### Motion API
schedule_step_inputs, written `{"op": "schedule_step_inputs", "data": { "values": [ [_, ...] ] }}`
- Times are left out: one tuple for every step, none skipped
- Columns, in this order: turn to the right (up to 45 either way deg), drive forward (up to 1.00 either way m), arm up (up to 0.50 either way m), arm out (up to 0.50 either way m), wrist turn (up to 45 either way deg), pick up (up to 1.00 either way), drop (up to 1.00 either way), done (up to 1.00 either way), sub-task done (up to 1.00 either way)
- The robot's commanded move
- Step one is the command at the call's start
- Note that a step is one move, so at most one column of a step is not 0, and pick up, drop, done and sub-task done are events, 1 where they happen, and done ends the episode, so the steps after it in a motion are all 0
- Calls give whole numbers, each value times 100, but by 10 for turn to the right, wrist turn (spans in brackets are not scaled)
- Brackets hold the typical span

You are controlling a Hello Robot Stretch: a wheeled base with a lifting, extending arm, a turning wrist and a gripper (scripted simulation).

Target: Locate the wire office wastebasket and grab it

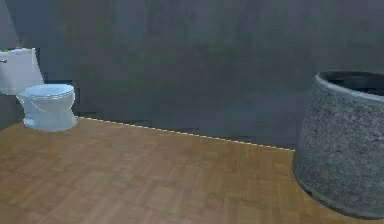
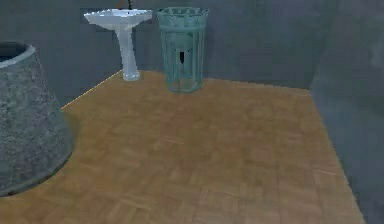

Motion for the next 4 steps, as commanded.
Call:
{"op": "schedule_step_inputs", "data": {
  "values": [
    [0,45,0,0,0,0,0,0,0],
    [-450,0,0,0,0,0,0,0,0],
    [-180,0,0,0,0,0,0,0,0],
    [0,25,0,0,0,0,0,0,0]
  ]
}}
